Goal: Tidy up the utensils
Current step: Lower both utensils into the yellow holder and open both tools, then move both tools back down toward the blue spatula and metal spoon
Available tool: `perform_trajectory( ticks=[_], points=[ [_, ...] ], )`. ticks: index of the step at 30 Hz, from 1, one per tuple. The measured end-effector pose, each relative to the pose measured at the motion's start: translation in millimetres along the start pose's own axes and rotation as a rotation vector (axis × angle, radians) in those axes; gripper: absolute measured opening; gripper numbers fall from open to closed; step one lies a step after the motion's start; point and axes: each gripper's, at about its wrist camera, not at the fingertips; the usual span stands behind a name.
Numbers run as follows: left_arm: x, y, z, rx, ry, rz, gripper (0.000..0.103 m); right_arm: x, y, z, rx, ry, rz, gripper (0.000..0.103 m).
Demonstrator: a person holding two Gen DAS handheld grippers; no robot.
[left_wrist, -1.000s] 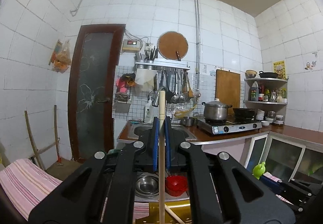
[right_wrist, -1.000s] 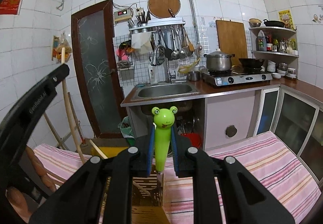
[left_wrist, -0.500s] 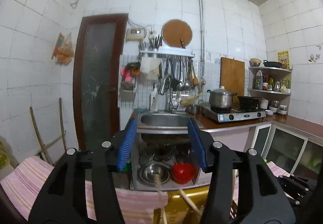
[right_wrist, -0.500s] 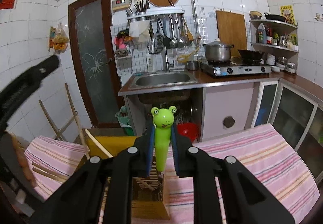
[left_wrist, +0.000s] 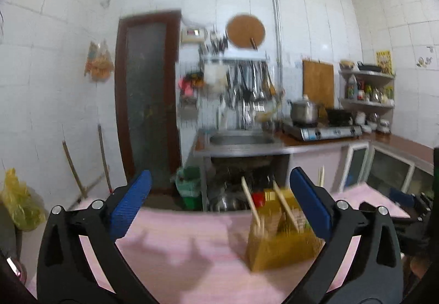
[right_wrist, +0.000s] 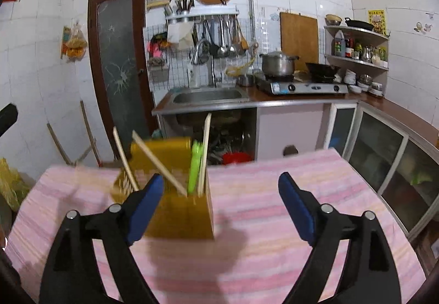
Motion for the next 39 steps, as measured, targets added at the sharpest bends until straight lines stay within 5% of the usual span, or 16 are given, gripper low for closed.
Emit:
perform_trajectory(
  ticks=[7,13,19,34,39],
  points=[
    [-16.6,77.7,-21.6,-0.155,-0.001,0.028,0.098,-0.8,68.5,-10.3,-0.112,0.031,-0.004,0.086],
    [-45.1,155.6,-8.7,-0.368,0.014,-0.053,0.098,-21.2,124.8,-2.2,-0.225,0.049,-0.039,0.086],
    [-56.8,207.3,5.5,-0.496,-0.008,-0.017,0.098,-48.7,166.6,8.0,-0.319,0.088,-0.107,0.086],
    [-58.4,212.9,14.6,-0.519,-0.004,-0.003,0.098,-90.5,190.6,19.8,-0.415,0.120,-0.181,0.084],
    [-62.0,213.9,18.9,-0.540,0.000,-0.029,0.098,-99.1,184.1,38.6,-0.454,0.123,-0.147,0.062]
  ],
)
Point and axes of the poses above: each gripper's, at about its wrist camera, not at the fingertips, and z roughly the way its jaws point, x to its right, y to its underside, and after that the axes turned 10 degrees about z, right-handed
